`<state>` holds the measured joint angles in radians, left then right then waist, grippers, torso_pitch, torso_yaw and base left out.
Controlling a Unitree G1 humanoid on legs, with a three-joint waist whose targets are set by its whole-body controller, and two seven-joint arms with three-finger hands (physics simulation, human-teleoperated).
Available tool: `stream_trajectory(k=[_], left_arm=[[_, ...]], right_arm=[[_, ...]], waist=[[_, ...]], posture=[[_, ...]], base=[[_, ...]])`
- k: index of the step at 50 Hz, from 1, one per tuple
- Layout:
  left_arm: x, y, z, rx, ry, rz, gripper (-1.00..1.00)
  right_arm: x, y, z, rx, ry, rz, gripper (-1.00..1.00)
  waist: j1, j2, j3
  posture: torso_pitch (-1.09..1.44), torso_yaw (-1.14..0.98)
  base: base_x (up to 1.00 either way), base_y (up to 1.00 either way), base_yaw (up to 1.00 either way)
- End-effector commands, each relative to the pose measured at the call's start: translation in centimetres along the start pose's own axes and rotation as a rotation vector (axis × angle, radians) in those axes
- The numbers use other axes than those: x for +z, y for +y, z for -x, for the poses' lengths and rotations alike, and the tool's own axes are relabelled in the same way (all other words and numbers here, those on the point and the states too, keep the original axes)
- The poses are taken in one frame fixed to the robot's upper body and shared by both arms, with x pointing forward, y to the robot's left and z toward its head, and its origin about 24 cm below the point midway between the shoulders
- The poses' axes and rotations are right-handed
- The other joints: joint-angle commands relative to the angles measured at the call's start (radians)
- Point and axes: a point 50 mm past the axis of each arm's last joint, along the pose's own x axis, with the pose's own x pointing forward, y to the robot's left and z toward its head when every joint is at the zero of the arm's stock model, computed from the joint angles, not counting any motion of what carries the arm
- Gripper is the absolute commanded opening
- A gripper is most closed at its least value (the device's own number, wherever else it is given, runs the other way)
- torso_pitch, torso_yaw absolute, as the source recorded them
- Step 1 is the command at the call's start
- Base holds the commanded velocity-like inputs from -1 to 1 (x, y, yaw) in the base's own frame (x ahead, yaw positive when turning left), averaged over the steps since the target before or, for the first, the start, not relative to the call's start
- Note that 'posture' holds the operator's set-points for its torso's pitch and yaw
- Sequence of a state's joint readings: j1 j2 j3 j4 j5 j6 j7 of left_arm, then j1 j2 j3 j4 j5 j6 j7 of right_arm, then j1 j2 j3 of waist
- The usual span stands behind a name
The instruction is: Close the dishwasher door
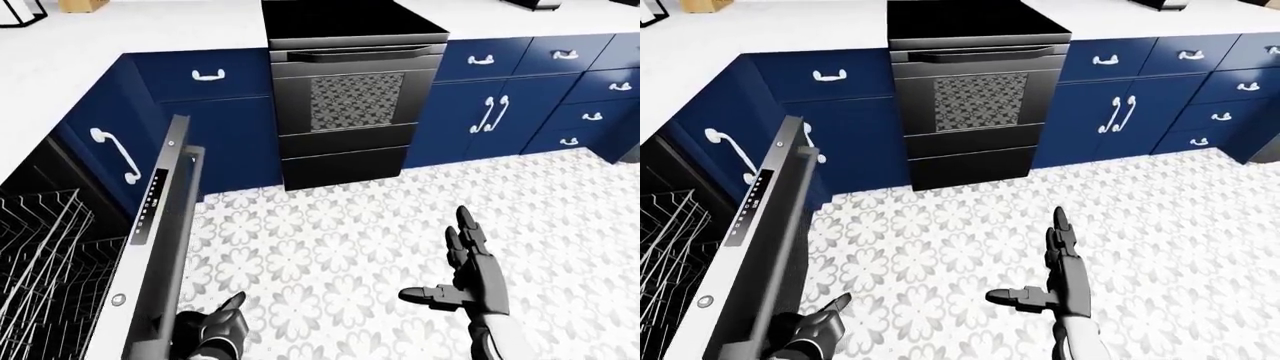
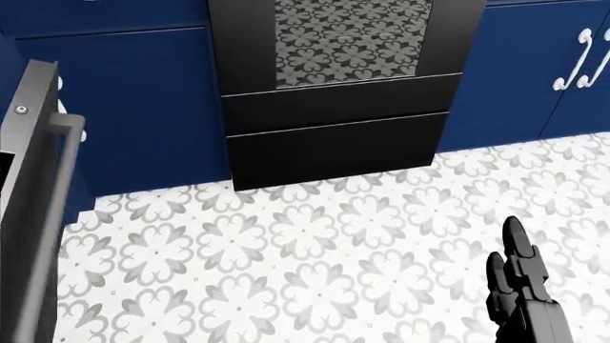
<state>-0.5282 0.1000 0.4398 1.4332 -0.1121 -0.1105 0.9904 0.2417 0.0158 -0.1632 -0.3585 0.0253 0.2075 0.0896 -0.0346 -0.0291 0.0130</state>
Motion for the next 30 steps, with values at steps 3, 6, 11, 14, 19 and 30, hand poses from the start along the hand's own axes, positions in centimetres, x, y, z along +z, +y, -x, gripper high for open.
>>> stream_trajectory(k=[3, 6, 11, 14, 19, 30], left_arm=[[3.8, 0.9, -0.9, 0.101, -0.128, 0.118, 1.00], [3.9, 1.1, -1.0, 0.106, -0.127, 0.122, 1.00], [4.0, 1.4, -1.4, 0.118, -0.124, 0.123, 1.00], [4.0, 1.6, -1.6, 0.122, -0.130, 0.118, 1.00], [4.3, 2.0, -2.0, 0.135, -0.138, 0.116, 1.00], [4.3, 2.4, -2.6, 0.146, -0.125, 0.113, 1.00]], right_arm=[[1.4, -0.1, 0.0, 0.000, -0.082, 0.006, 1.00], [1.3, -0.1, 0.0, 0.001, -0.081, 0.006, 1.00], [1.4, 0.0, 0.0, 0.000, -0.081, 0.007, 1.00], [1.2, 0.1, -0.2, 0.005, -0.078, 0.008, 1.00], [1.3, 0.0, 0.0, 0.003, -0.079, 0.009, 1.00], [1.5, 0.2, -0.1, 0.007, -0.079, 0.010, 1.00]], waist=[[0.008, 0.016, -0.021], [0.008, 0.017, -0.021], [0.008, 0.019, -0.021], [0.008, 0.021, -0.021], [0.008, 0.022, -0.022], [0.008, 0.026, -0.021]], posture=[[0.00, 0.00], [0.00, 0.00], [0.00, 0.00], [0.00, 0.00], [0.00, 0.00], [0.00, 0.00]], base=[[0.00, 0.00, 0.00], [0.00, 0.00, 0.00], [0.00, 0.00, 0.00], [0.00, 0.00, 0.00], [0.00, 0.00, 0.00], [0.00, 0.00, 0.00]])
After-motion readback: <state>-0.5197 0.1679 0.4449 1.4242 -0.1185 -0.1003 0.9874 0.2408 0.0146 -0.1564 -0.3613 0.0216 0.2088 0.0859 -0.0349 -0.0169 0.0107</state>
